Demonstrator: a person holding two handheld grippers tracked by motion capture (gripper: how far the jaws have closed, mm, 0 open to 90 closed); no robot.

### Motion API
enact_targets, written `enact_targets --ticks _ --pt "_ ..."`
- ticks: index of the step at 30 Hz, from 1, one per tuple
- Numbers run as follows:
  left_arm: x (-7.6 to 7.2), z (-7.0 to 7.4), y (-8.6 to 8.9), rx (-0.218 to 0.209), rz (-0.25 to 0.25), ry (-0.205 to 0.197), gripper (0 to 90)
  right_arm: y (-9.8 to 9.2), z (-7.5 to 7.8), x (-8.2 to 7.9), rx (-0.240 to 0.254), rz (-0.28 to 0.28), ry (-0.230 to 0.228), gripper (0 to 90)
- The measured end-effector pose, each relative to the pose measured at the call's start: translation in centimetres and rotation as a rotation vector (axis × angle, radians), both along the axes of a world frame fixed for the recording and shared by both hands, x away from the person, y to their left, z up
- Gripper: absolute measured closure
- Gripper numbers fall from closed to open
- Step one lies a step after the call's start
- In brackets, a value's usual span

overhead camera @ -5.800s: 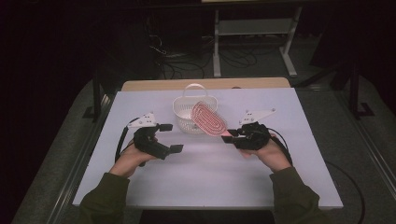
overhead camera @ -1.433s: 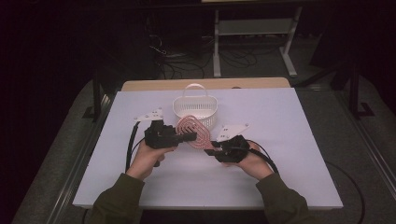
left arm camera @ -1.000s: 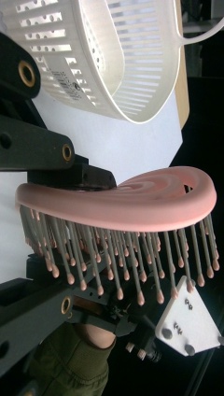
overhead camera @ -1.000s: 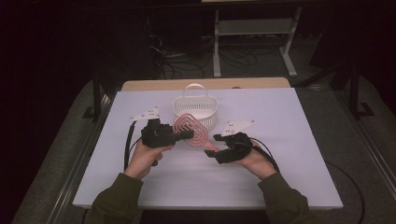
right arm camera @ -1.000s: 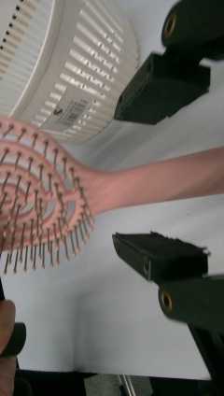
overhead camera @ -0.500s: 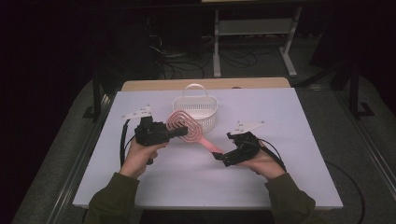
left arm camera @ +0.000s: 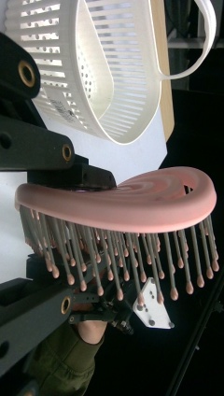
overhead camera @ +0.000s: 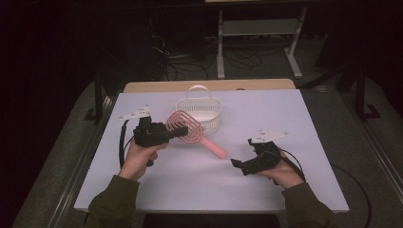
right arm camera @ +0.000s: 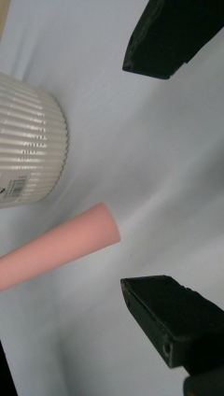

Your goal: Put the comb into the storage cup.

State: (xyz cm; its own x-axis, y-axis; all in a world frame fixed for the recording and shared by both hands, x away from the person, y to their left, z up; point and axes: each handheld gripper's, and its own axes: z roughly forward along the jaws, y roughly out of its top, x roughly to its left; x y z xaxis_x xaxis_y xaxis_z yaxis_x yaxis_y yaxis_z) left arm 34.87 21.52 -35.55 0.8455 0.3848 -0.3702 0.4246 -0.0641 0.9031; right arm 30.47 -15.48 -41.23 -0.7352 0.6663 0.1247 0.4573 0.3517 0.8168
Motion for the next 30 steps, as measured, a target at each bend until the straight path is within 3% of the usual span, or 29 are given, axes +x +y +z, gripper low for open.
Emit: enact_targets --ticks 5,15,21,30 --pt "0.0 0.1 0.2 -0.004 0.004 0.000 65.6 -1.5 -0.6 -0.8 0.016 -0.027 0.000 0.0" --pt "0.1 0.4 0.4 -0.017 0.004 -0.002 65.6 -3.3 -2.1 -2.1 -0.019 -0.039 0.003 0.0" --pt "0.2 0.8 0.5 -0.020 0.001 -0.006 65.6 -4.4 -2.8 -2.8 -0.015 -0.046 0.011 0.0" --pt "0.3 1.7 0.7 -0.040 0.007 -0.024 65.5 -4.6 -2.8 -2.8 -0.008 -0.050 0.006 0.0"
